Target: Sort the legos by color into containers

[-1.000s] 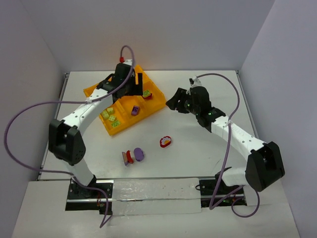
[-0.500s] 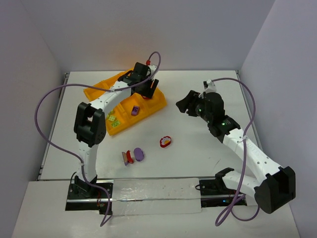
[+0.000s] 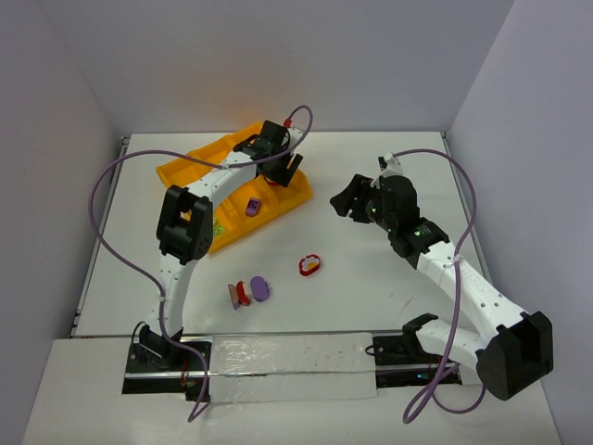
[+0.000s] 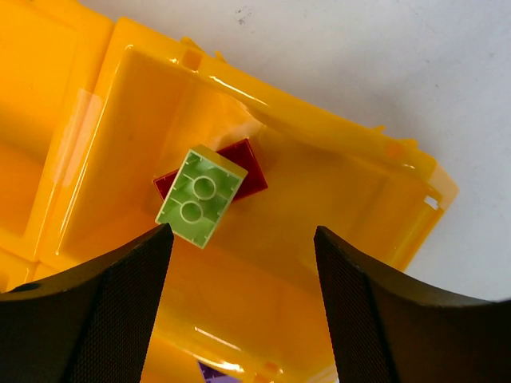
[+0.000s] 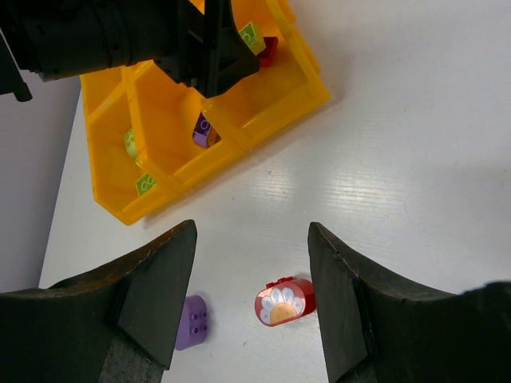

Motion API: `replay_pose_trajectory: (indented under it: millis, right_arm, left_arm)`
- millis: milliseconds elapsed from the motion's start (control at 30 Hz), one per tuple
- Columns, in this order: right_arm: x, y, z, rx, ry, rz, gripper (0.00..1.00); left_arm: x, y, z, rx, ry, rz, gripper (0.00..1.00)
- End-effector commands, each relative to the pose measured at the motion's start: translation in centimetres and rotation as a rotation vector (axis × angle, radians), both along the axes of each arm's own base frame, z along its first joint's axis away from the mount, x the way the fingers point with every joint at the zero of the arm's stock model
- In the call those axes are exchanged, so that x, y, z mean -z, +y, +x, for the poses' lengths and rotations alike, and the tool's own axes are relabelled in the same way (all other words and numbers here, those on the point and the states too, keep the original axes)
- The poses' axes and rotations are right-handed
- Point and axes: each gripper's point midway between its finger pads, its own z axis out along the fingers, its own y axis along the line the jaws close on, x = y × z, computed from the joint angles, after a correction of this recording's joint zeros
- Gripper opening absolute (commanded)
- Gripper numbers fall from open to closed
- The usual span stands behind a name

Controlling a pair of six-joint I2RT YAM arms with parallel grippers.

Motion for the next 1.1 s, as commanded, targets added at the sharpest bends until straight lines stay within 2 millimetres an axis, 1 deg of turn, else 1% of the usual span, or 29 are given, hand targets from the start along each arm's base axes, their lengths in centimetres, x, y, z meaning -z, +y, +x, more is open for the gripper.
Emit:
replay_pose_trajectory:
  millis: [0, 200, 400, 500, 600, 700, 933, 1067]
  right_arm:
    - [-0.4, -0.2, 0.0, -0.007, -0.026, -0.008, 0.66]
    - [-0.4, 0.0, -0.1, -0.019, -0.023, -0.009, 0.66]
    - [-0.1, 0.1, 0.1, -0.026, -0.017, -0.018, 0.66]
    - [0.0, 0.1, 0.2, -0.03, -0.015, -0.021, 0.66]
    - [0.0, 0.2, 0.2, -0.035, -0.014, -0.027, 0.66]
    - [0.3, 0.2, 0.4, -0.035, -0.007, -0.03, 0.66]
    - [0.0, 0.5, 0.6, -0.041, -0.01, -0.022, 0.66]
    - [-0.2, 0.5, 0.6, -0.042, -0.013, -0.018, 0.66]
  left_arm:
    - [-2.3, -0.9, 2.4, -0.001, -0.105, -0.017, 0.79]
    - [-1.5, -0.6, 3.0, -0.016, -0.111, 0.005, 0.79]
    - [-1.4, -0.9, 3.7, -0.013, -0.117, -0.013, 0.79]
    - [-1.0, -0.6, 4.1, -0.012, -0.113, -0.02, 0.79]
    - [-1.2, -0.2, 4.5, -0.019, -0.118, -0.022, 0.8]
    - [-1.0, 0.1, 4.5, -0.016, -0.108, -0.024, 0.79]
    - [0.5, 0.5, 4.0, 0.006, -0.072, -0.006, 0.78]
    - [0.8, 0.4, 3.9, 0.014, -0.059, -0.017, 0.76]
